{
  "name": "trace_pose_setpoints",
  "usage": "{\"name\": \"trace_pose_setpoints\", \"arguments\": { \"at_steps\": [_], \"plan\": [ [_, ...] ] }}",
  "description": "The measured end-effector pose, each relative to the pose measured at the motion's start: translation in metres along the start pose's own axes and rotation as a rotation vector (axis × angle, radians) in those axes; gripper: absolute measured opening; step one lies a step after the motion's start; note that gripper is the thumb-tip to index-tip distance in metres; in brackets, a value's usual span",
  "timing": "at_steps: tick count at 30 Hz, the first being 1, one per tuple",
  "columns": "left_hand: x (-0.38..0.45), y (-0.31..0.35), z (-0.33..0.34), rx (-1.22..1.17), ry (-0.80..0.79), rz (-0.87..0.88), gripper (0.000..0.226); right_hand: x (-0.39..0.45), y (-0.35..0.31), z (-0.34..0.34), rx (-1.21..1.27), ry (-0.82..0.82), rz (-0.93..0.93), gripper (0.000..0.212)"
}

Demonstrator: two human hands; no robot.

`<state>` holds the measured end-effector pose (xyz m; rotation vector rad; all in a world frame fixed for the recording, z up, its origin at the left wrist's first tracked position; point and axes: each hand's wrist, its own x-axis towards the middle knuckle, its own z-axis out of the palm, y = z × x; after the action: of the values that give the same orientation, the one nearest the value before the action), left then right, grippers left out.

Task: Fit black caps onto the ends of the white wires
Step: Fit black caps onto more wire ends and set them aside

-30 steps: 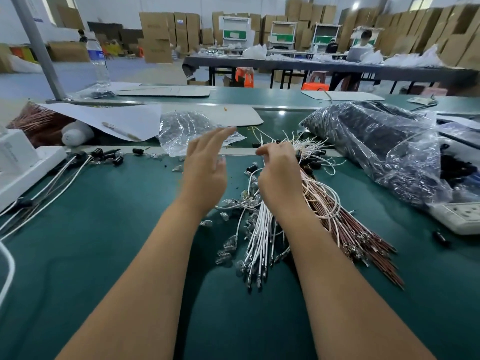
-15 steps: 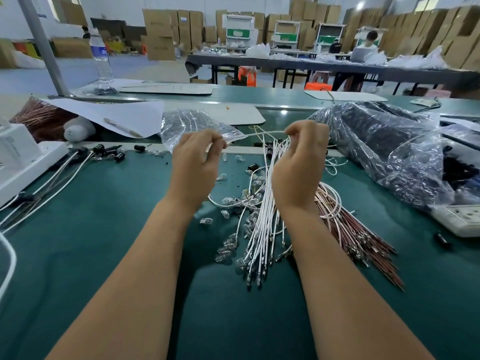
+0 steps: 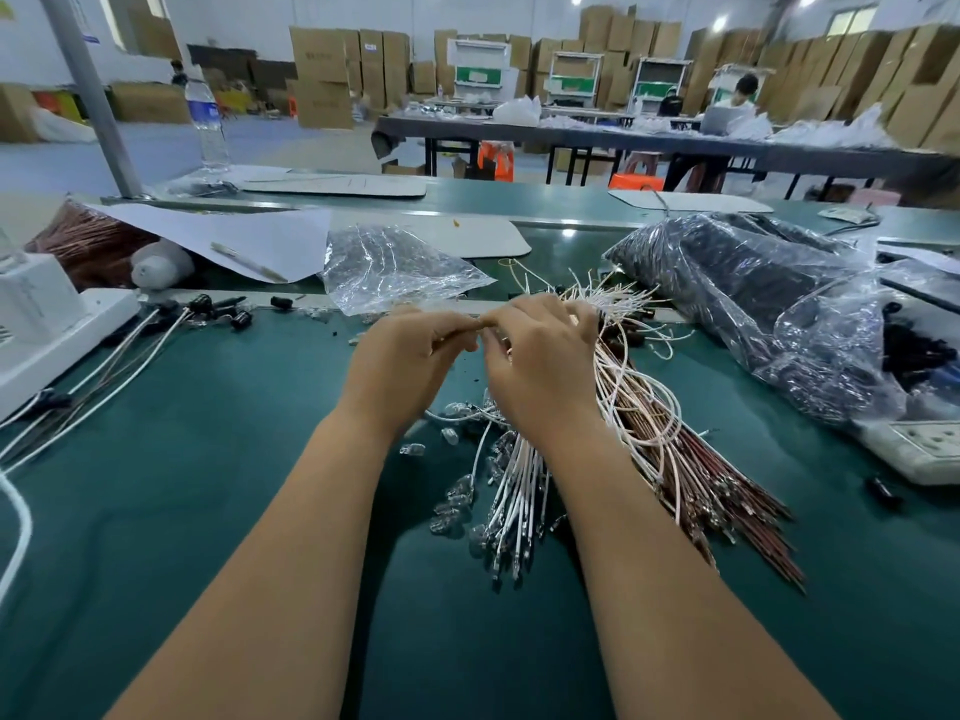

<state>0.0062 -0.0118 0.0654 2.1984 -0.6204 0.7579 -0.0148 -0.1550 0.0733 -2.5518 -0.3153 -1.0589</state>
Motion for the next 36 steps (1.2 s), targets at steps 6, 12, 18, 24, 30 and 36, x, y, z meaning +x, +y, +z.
{"name": "trace_pose_setpoints", "arguments": {
  "at_steps": [6, 12, 18, 24, 30, 36],
  "plan": [
    [-0.001, -0.009, -0.003, 0.005, 0.083, -0.124, 0.006, -0.001, 0.006, 0.003, -0.029, -0.015, 0.09, 0.014],
    [-0.001, -0.012, 0.002, 0.031, 0.031, -0.204, 0.02, -0.001, 0.005, 0.008, 0.028, -0.039, 0.18, 0.012],
    [0.007, -0.008, 0.008, -0.118, 0.144, -0.323, 0.022, 0.005, 0.021, 0.004, 0.277, 0.034, 0.572, 0.015],
    [0.036, 0.013, 0.04, 0.201, -0.262, -0.292, 0.029, 0.001, 0.022, 0.005, 0.387, 0.041, 0.623, 0.012],
    [0.051, 0.021, 0.057, 0.323, -0.391, -0.359, 0.032, 0.002, 0.019, 0.004, 0.409, 0.009, 0.611, 0.014],
    [0.05, 0.032, 0.06, 0.288, -0.4, -0.32, 0.025, 0.002, 0.012, 0.003, 0.409, -0.006, 0.567, 0.012]
  ]
}}
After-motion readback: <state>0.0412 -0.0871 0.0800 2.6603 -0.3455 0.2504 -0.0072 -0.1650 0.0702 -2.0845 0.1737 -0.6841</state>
